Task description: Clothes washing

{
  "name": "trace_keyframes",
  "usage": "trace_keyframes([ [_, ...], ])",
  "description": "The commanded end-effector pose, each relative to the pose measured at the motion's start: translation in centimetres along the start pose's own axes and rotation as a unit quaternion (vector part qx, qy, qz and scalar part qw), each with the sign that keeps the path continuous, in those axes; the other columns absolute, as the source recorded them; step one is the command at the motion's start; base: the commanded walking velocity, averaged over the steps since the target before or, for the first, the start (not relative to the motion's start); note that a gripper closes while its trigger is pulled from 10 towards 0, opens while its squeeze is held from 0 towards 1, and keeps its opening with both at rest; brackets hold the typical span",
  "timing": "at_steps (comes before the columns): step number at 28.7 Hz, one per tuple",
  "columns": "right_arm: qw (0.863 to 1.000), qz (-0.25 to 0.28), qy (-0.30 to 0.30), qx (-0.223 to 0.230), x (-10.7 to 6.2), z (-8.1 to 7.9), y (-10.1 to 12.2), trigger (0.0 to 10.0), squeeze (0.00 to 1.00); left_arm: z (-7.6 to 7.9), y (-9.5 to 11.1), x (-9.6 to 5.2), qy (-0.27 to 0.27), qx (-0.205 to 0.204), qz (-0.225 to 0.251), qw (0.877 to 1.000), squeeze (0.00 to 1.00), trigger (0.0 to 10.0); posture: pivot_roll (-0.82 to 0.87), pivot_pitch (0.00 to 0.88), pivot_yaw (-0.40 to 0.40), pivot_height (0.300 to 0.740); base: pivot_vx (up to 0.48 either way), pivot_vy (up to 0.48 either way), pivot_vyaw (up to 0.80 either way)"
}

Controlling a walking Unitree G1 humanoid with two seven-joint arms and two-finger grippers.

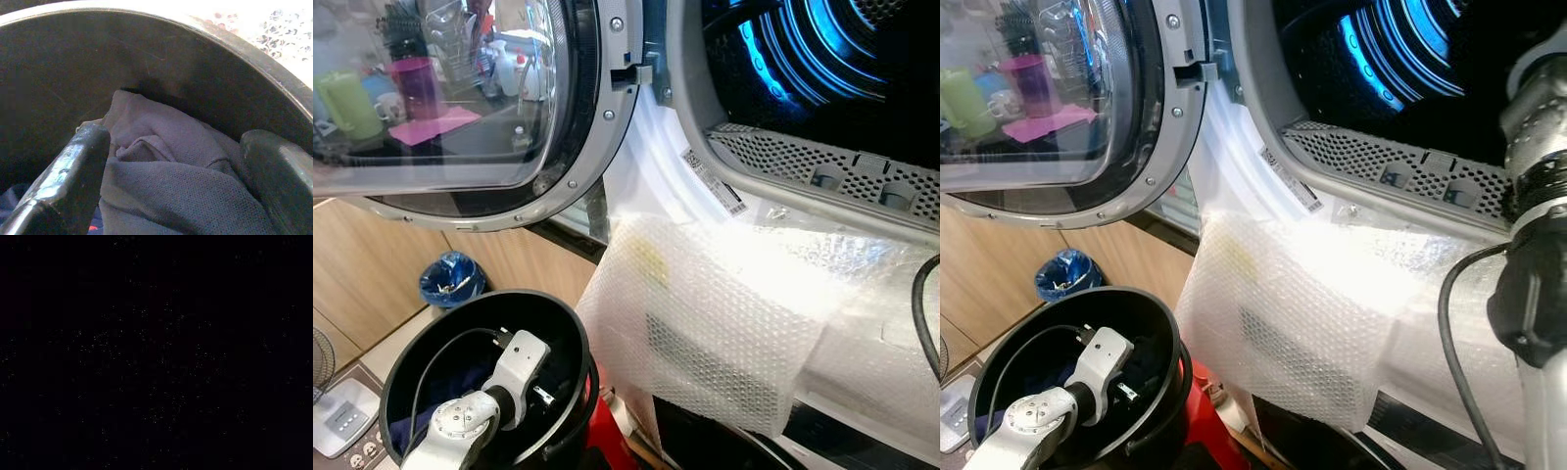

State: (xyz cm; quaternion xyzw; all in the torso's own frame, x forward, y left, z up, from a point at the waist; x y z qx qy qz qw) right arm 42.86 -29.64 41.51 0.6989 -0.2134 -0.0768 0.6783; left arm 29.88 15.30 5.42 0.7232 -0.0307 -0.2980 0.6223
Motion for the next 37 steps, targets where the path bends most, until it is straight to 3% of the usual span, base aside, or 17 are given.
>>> trace_keyframes([
  [1, 1.0, 0.018, 0.004, -0.016, -0.1, 0.4, 2.0, 10.0, 1.0, 0.4, -0.8, -0.2, -0.009, -0.008, -0.015, 1.0, 0.0, 10.0, -0.05, 0.002, 0.088, 0.74, 0.0, 0.0, 0.0],
  [6, 0.999, 0.013, 0.012, -0.035, -0.1, 0.7, 1.6, 10.0, 1.0, 0.6, -0.7, 0.1, -0.017, -0.005, -0.017, 1.0, 0.0, 10.0, -0.05, 0.002, 0.087, 0.74, 0.0, 0.0, 0.0],
  [10, 0.997, 0.018, -0.047, 0.052, -0.1, 3.8, 2.1, 10.0, 1.0, 0.6, -0.5, 0.2, -0.016, -0.006, -0.015, 1.0, 0.0, 10.0, -0.05, 0.012, 0.083, 0.74, 0.0, 0.0, 0.0],
  [12, 0.995, 0.022, -0.067, 0.072, -0.2, 4.8, 2.2, 10.0, 1.0, 0.6, -0.6, 0.1, -0.017, -0.008, -0.016, 1.0, 0.0, 10.0, -0.04, 0.015, 0.082, 0.74, 0.0, 0.0, 0.0],
  [14, 0.994, 0.024, -0.09, 0.065, -0.3, 5.7, 2.3, 10.0, 1.0, 0.7, -0.7, 0.0, -0.018, -0.01, -0.018, 1.0, 0.0, 10.0, -0.04, 0.025, 0.08, 0.74, 0.0, 0.0, 0.0],
  [15, 0.989, 0.037, -0.145, 0.017, -0.6, 7.7, 2.9, 10.0, 1.0, 0.9, -0.9, -0.1, -0.02, -0.01, -0.02, 1.0, 0.0, 10.0, -0.04, 0.028, 0.08, 0.74, 0.0, 0.0, 0.0],
  [16, 0.985, 0.046, -0.164, -0.008, -0.8, 8.3, 3.3, 10.0, 1.0, 0.9, -0.9, -0.2, -0.021, -0.01, -0.021, 1.0, 0.0, 10.0, -0.04, 0.034, 0.084, 0.74, 0.0, 0.0, 0.0],
  [18, 0.985, 0.053, -0.163, -0.018, -0.8, 8.4, 3.6, 10.0, 1.0, 0.9, -0.9, -0.3, -0.022, -0.011, -0.022, 0.999, 0.0, 10.0, -0.03, 0.037, 0.084, 0.74, 0.0, 0.0, 0.0],
  [21, 0.995, 0.049, -0.083, 0.02, -0.3, 6.1, 3.0, 10.0, 1.0, 0.9, -0.9, -0.3, -0.023, -0.01, -0.022, 0.999, 0.0, 10.0, -0.04, 0.043, 0.089, 0.74, 0.0, 0.0, 0.0],
  [22, 0.996, 0.051, -0.075, 0.012, -0.3, 5.8, 3.0, 10.0, 0.01, 0.9, -0.9, -0.3, -0.023, -0.01, -0.022, 0.999, 0.0, 10.0, -0.04, 0.043, 0.09, 0.74, 0.0, 0.0, 0.0],
  [24, 0.997, 0.054, -0.053, 0.001, -0.2, 4.9, 2.9, 10.0, 0.0, 0.9, -0.9, -0.4, -0.024, -0.009, -0.022, 0.999, 0.0, 10.0, -0.03, 0.045, 0.092, 0.74, 0.0, 0.0, 0.0],
  [26, 0.997, 0.059, -0.017, 0.036, -0.2, 3.7, 3.0, 10.0, 0.0, 1.1, -0.8, -0.4, -0.026, -0.01, -0.021, 0.999, 0.0, 10.0, -0.03, 0.048, 0.093, 0.74, 0.0, 0.0, 0.0],
  [37, 0.997, 0.008, 0.051, 0.055, -0.2, 1.3, 1.5, 10.0, 0.0, 1.4, -1.0, -0.5, -0.033, -0.012, -0.026, 0.999, 0.0, 10.0, -0.06, 0.063, 0.098, 0.74, 0.0, 0.0, 0.0],
])
Point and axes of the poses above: a point about 5 cm out from each wrist's last joint towards the gripper, its own x axis pointing out of the wrist towards the gripper, its own y axis along the axis of the wrist's last joint, z = x × y, the point moved 4 cm from there along x, pointing out of the wrist towards the gripper, and after that the axes turned 4 degrees about -x, right-handed, at the moved point
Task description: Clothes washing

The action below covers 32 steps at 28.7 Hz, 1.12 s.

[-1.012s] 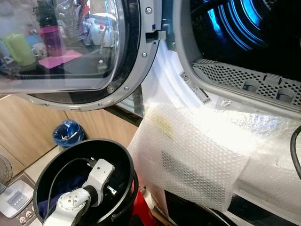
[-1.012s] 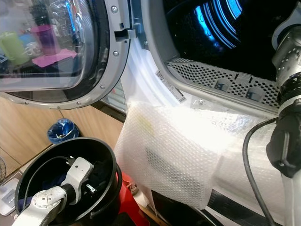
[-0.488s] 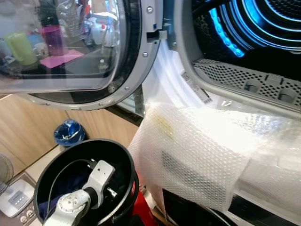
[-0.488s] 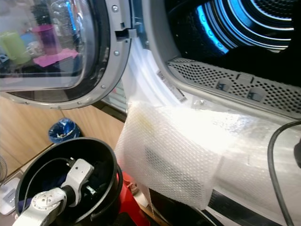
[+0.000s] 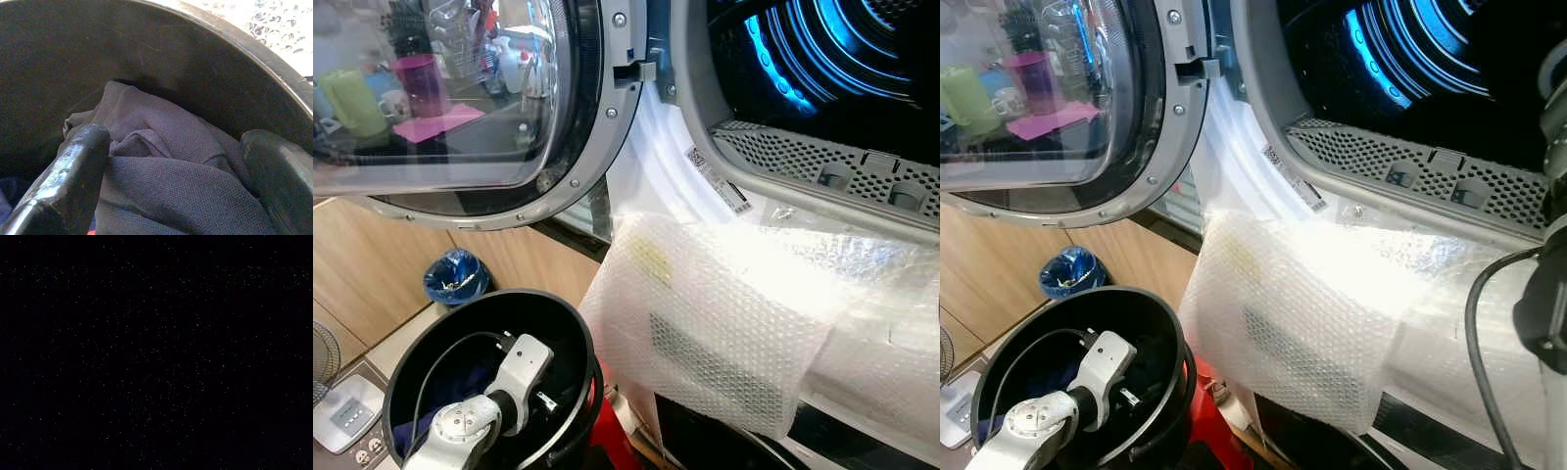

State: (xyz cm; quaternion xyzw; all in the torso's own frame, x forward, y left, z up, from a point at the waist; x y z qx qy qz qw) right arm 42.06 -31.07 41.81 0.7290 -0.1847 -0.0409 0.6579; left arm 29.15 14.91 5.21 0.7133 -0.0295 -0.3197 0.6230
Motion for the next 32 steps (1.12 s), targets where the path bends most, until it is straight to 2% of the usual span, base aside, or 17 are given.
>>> trace_keyframes([
  [1, 1.0, 0.005, 0.014, 0.02, -0.3, -0.7, 1.2, 10.0, 0.0, 0.8, -0.6, 0.0, -0.016, -0.005, -0.013, 1.0, 0.0, 10.0, -0.06, 0.065, 0.096, 0.74, 0.0, 0.0, 0.0],
  [3, 1.0, -0.001, 0.017, 0.019, -0.6, -1.1, 1.2, 10.0, 0.0, 0.9, -0.6, 0.1, -0.018, -0.005, -0.013, 1.0, 0.0, 10.0, -0.06, 0.062, 0.091, 0.74, 0.0, 0.0, 0.0],
  [5, 0.999, 0.002, 0.047, -0.024, -1.8, -2.5, 1.0, 10.0, 0.0, 1.0, -0.5, 0.1, -0.019, -0.006, -0.012, 1.0, 0.0, 10.0, -0.07, 0.061, 0.087, 0.74, 0.0, 0.0, 0.0],
  [6, 0.999, 0.002, 0.047, -0.024, -1.8, -2.5, 1.0, 10.0, 0.0, 1.0, -0.5, 0.1, -0.019, -0.006, -0.012, 1.0, 0.0, 10.0, -0.07, 0.061, 0.087, 0.74, 0.0, 0.0, 0.0],
  [8, 0.998, 0.01, 0.057, -0.039, -3.1, -3.2, 1.2, 10.0, 0.0, 1.1, -0.5, 0.2, -0.02, -0.007, -0.011, 1.0, 0.0, 10.0, -0.08, 0.063, 0.086, 0.74, 0.0, 0.0, 0.0],
  [12, 0.999, 0.007, 0.019, -0.045, -5.1, -1.6, 2.0, 10.0, 0.0, 1.2, -0.6, 0.3, -0.022, -0.011, -0.014, 1.0, 0.0, 10.0, -0.09, 0.067, 0.078, 0.74, 0.0, 0.0, 0.0],
  [16, 0.997, -0.007, 0.013, -0.082, -7.0, -0.8, 1.5, 10.0, 0.0, 1.3, -0.8, 0.5, -0.023, -0.013, -0.017, 1.0, 0.0, 10.0, -0.11, 0.074, 0.067, 0.74, 0.0, 0.0, 0.0],
  [19, 0.996, -0.013, -0.018, -0.085, -8.1, 0.4, 1.5, 10.0, 0.0, 1.5, -0.9, 0.6, -0.025, -0.015, -0.019, 0.999, 0.0, 10.0, -0.12, 0.075, 0.062, 0.74, 0.0, 0.0, 0.0],
  [20, 0.995, -0.026, -0.038, -0.088, -8.6, 1.4, 1.3, 10.0, 0.0, 1.6, -1.0, 0.6, -0.026, -0.017, -0.02, 0.999, 0.0, 10.0, -0.12, 0.076, 0.057, 0.74, 0.0, 0.0, 0.0],
  [22, 0.994, -0.034, -0.045, -0.092, -8.8, 1.8, 1.1, 10.0, 0.0, 1.7, -1.0, 0.6, -0.027, -0.017, -0.02, 0.999, 0.0, 10.0, -0.12, 0.077, 0.056, 0.74, 0.0, 0.0, 0.0],
  [24, 0.989, -0.072, -0.069, -0.113, -9.2, 3.1, -1.0, 10.0, 0.0, 1.7, -1.2, 0.7, -0.028, -0.019, -0.023, 0.999, 0.0, 10.0, -0.13, 0.078, 0.049, 0.74, 0.0, 0.0, 0.0],
  [25, 0.989, -0.072, -0.069, -0.113, -9.2, 3.1, -1.0, 10.0, 0.0, 1.7, -1.2, 0.7, -0.028, -0.019, -0.023, 0.999, 0.0, 10.0, -0.13, 0.078, 0.049, 0.74, 0.0, 0.0, 0.0],
  [27, 0.98, -0.113, -0.09, -0.139, -9.9, 3.9, -3.4, 10.0, 0.0, 1.9, -1.4, 0.7, -0.029, -0.021, -0.024, 0.999, 0.0, 10.0, -0.13, 0.079, 0.042, 0.74, 0.0, 0.0, 0.0],
  [29, 0.978, -0.115, -0.09, -0.147, -10.0, 3.9, -3.6, 10.0, 0.0, 2.0, -1.4, 0.7, -0.03, -0.021, -0.024, 0.999, 0.0, 10.0, -0.13, 0.078, 0.041, 0.74, 0.0, 0.0, 0.0],
  [30, 0.981, -0.124, -0.078, -0.123, -10.2, 3.3, -4.0, 10.0, 0.0, 2.0, -1.5, 0.8, -0.03, -0.023, -0.025, 0.999, 0.0, 10.0, -0.14, 0.077, 0.036, 0.74, 0.0, 0.0, 0.0],
  [32, 0.979, -0.152, -0.056, -0.12, -10.6, 2.0, -5.4, 10.0, 0.0, 2.0, -1.6, 0.8, -0.03, -0.023, -0.027, 0.999, 0.0, 10.0, -0.13, 0.072, 0.028, 0.74, 0.0, 0.0, 0.0],
])
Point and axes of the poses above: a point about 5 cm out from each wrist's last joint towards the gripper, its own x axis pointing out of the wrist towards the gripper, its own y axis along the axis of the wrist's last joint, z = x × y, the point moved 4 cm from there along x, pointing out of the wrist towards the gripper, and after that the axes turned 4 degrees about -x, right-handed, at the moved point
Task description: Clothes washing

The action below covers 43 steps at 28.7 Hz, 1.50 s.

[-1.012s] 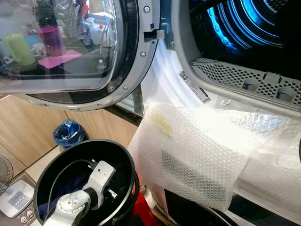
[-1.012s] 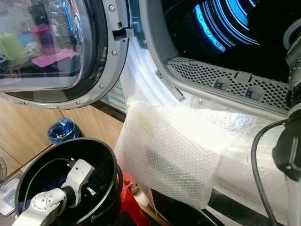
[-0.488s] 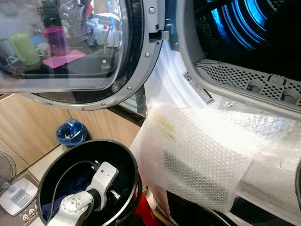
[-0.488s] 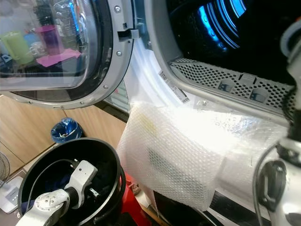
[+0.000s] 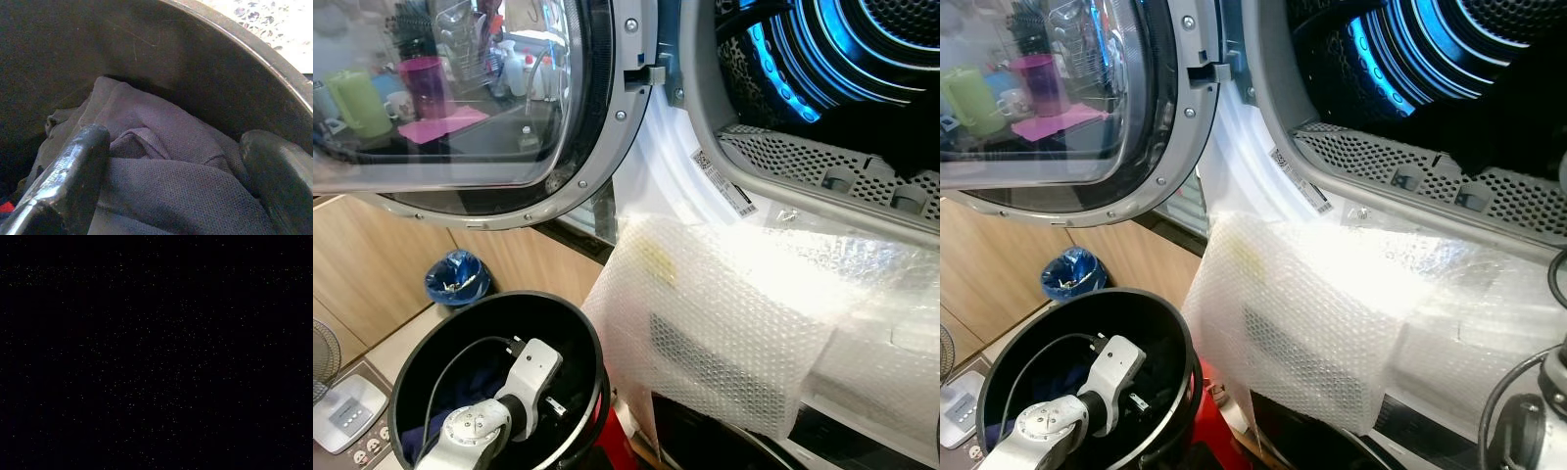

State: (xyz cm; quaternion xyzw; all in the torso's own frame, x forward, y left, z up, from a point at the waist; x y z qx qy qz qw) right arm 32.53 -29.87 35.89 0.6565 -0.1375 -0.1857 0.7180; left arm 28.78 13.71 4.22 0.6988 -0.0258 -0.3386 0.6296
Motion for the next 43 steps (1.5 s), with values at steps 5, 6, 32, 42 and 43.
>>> trace_keyframes([
  [5, 0.996, -0.072, 0.044, -0.007, -0.6, -2.8, -3.6, 10.0, 0.0, 0.7, -1.0, 0.2, -0.013, -0.009, -0.016, 1.0, 0.0, 10.0, -0.13, 0.061, 0.019, 0.74, 0.0, 0.0, 0.0],
  [6, 0.996, -0.074, 0.05, -0.006, -0.7, -2.9, -3.7, 10.0, 0.0, 0.7, -1.0, 0.2, -0.012, -0.009, -0.016, 1.0, 0.0, 10.0, -0.12, 0.059, 0.016, 0.74, 0.0, 0.0, 0.0],
  [32, 0.977, 0.026, 0.202, 0.059, -1.3, -4.1, 2.2, 10.0, 0.0, 0.9, -1.3, 0.5, -0.018, -0.014, -0.026, 0.999, 0.0, 10.0, -0.15, 0.068, 0.003, 0.74, 0.0, 0.0, 0.0],
  [42, 0.968, -0.004, -0.035, 0.248, 6.0, -3.3, 4.3, 10.0, 0.0, 1.0, -0.7, 1.0, -0.01, -0.017, -0.014, 1.0, 0.0, 10.0, -0.15, 0.066, 0.01, 0.74, 0.0, 0.0, 0.0],
  [43, 0.979, 0.007, -0.003, 0.205, 5.7, -4.2, 4.6, 10.0, 0.0, 1.1, -0.7, 1.0, -0.009, -0.017, -0.013, 1.0, 0.0, 10.0, -0.15, 0.07, 0.009, 0.74, 0.0, 0.0, 0.0],
])
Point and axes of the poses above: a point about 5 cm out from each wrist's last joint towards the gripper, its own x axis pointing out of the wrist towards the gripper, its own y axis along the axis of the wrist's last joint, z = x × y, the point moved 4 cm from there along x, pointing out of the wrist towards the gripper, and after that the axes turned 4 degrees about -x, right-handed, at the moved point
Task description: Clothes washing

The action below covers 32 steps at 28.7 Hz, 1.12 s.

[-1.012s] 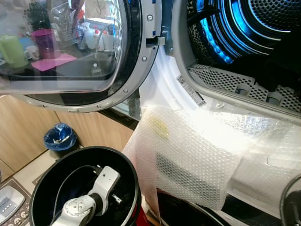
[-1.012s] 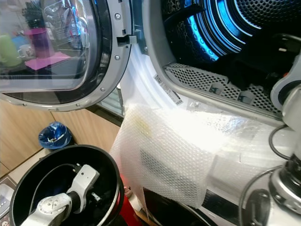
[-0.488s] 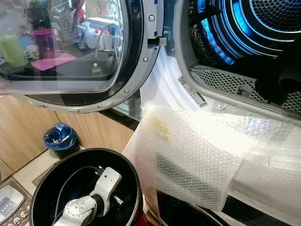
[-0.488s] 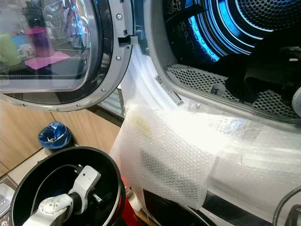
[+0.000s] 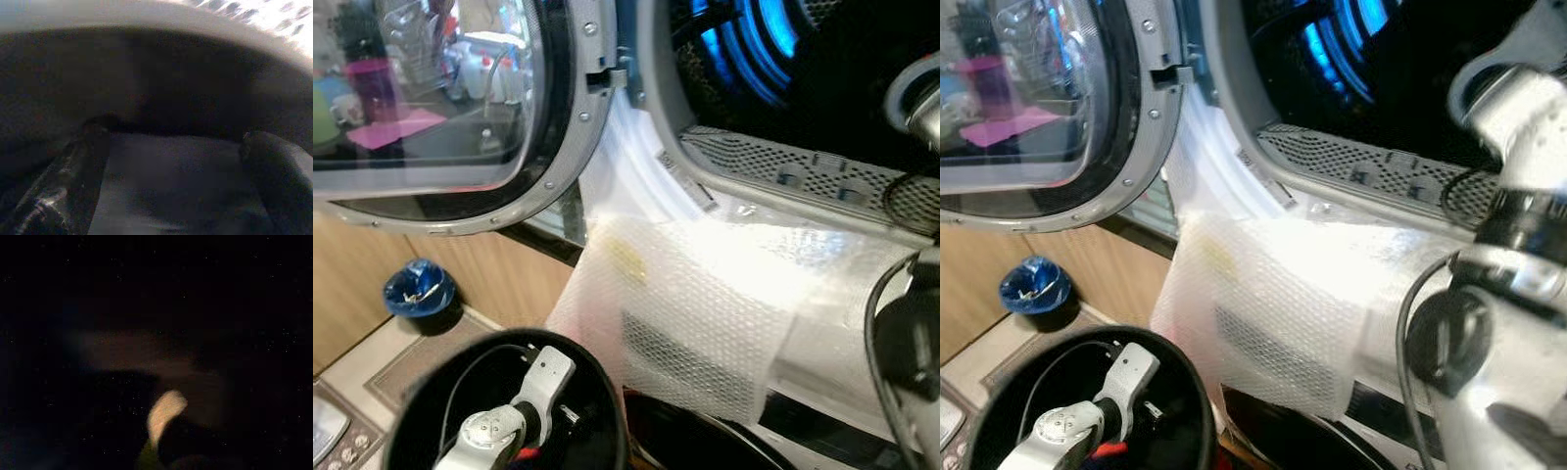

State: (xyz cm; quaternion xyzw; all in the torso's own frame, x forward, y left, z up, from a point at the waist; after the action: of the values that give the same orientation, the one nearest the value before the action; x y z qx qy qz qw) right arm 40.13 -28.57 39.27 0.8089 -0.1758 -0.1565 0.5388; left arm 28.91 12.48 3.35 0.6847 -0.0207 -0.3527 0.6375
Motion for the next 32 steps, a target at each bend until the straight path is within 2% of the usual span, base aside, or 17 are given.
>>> trace_keyframes([
  [1, 0.999, 0.014, 0.005, -0.034, -0.3, -0.3, 0.4, 10.0, 0.0, 0.1, -0.2, 0.0, 0.002, -0.001, -0.004, 1.0, 0.0, 10.0, -0.15, 0.07, 0.009, 0.74, 0.0, 0.0, 0.0],
  [2, 0.997, 0.014, 0.03, -0.064, -0.5, -1.1, 0.2, 10.0, 0.0, 0.1, -0.2, 0.0, 0.002, -0.001, -0.003, 1.0, 0.0, 10.0, -0.15, 0.07, 0.009, 0.74, 0.0, 0.0, 0.0],
  [3, 0.99, -0.013, 0.107, -0.089, -1.0, -3.5, -1.2, 10.0, 0.0, 0.3, -0.2, 0.0, -0.002, -0.003, -0.004, 1.0, 0.0, 10.0, -0.15, 0.072, 0.011, 0.74, 0.0, 0.0, 0.0],
  [6, 0.977, 0.001, 0.16, -0.139, -2.0, -5.5, -1.2, 10.0, 0.0, 0.8, -0.4, 0.0, -0.014, -0.002, -0.006, 1.0, 0.0, 10.0, -0.14, 0.076, 0.016, 0.74, 0.0, 0.0, 0.0],
  [8, 0.986, 0.069, 0.108, -0.106, -1.6, -3.9, 2.4, 10.0, 0.0, 0.8, -0.4, -0.1, -0.015, -0.002, -0.007, 1.0, 0.0, 10.0, -0.14, 0.07, 0.013, 0.74, 0.0, 0.0, 0.0],
  [12, 0.984, 0.103, 0.112, -0.089, -1.8, -3.5, 4.1, 10.0, 0.0, 0.5, -0.3, -0.2, -0.011, 0.0, -0.005, 1.0, 0.0, 10.0, -0.14, 0.071, 0.011, 0.74, 0.0, 0.0, 0.0],
  [14, 0.964, 0.145, 0.207, -0.083, -3.6, -6.0, 5.4, 10.0, 0.0, 0.3, -0.1, -0.2, -0.005, -0.001, 0.001, 1.0, 0.0, 10.0, -0.14, 0.069, 0.009, 0.74, 0.0, 0.0, 0.0],
  [15, 0.964, 0.145, 0.207, -0.083, -3.6, -6.0, 5.4, 10.0, 0.0, 0.3, -0.1, -0.2, -0.005, -0.001, 0.001, 1.0, 0.0, 10.0, -0.14, 0.069, 0.009, 0.74, 0.0, 0.0, 0.0],
  [17, 0.932, 0.167, 0.309, -0.091, -6.6, -8.9, 5.4, 10.0, 0.0, -0.2, 0.3, -0.2, 0.011, -0.006, 0.009, 1.0, 0.0, 10.0, -0.14, 0.068, 0.007, 0.74, 0.0, 0.0, 0.0],
  [19, 0.926, 0.161, 0.329, -0.089, -7.1, -9.4, 4.9, 10.0, 0.0, -1.0, 0.6, -0.2, 0.042, -0.018, 0.018, 0.999, 0.0, 10.0, -0.14, 0.068, 0.007, 0.74, 0.0, 0.0, 0.0],
  [23, 0.908, 0.166, 0.368, -0.108, -8.1, -10.5, 4.1, 10.0, 0.0, -7.5, 2.8, -2.1, 0.236, -0.074, 0.068, 0.967, 0.0, 10.0, -0.12, 0.067, 0.004, 0.74, 0.0, 0.0, 0.0],
  [25, 0.902, 0.167, 0.383, -0.111, -8.5, -10.9, 4.0, 10.0, 0.0, -11.4, 3.4, -4.6, 0.336, -0.11, 0.08, 0.932, 0.0, 10.0, -0.12, 0.066, 0.004, 0.74, 0.0, 0.0, 0.0],
  [26, 0.9, 0.168, 0.387, -0.113, -8.6, -10.9, 4.0, 10.0, 0.0, -12.2, 3.4, -5.2, 0.356, -0.121, 0.081, 0.923, 0.0, 10.0, -0.12, 0.066, 0.004, 0.74, 0.0, 0.0, 0.0],
  [28, 0.897, 0.167, 0.395, -0.112, -8.8, -10.9, 3.8, 10.0, 0.0, -14.5, 3.2, -7.4, 0.436, -0.135, 0.078, 0.886, 0.0, 10.0, -0.12, 0.063, 0.004, 0.74, 0.0, 0.0, 0.0],
  [30, 0.897, 0.167, 0.394, -0.113, -8.8, -10.8, 3.8, 10.0, 0.0, -14.8, 3.2, -7.8, 0.447, -0.136, 0.079, 0.881, 0.0, 10.0, -0.12, 0.063, 0.004, 0.74, 0.0, 0.0, 0.0],
  [31, 0.896, 0.167, 0.396, -0.111, -8.8, -10.7, 3.8, 10.0, 0.0, -15.9, 3.5, -9.1, 0.482, -0.144, 0.092, 0.859, 0.0, 10.0, -0.11, 0.058, 0.005, 0.74, 0.0, 0.0, 0.0],
  [32, 0.896, 0.166, 0.396, -0.111, -8.8, -10.7, 3.7, 10.0, 0.0, -16.2, 3.6, -9.5, 0.492, -0.156, 0.101, 0.85, 0.0, 10.0, -0.11, 0.058, 0.005, 0.74, 0.0, 0.0, 0.0],
])
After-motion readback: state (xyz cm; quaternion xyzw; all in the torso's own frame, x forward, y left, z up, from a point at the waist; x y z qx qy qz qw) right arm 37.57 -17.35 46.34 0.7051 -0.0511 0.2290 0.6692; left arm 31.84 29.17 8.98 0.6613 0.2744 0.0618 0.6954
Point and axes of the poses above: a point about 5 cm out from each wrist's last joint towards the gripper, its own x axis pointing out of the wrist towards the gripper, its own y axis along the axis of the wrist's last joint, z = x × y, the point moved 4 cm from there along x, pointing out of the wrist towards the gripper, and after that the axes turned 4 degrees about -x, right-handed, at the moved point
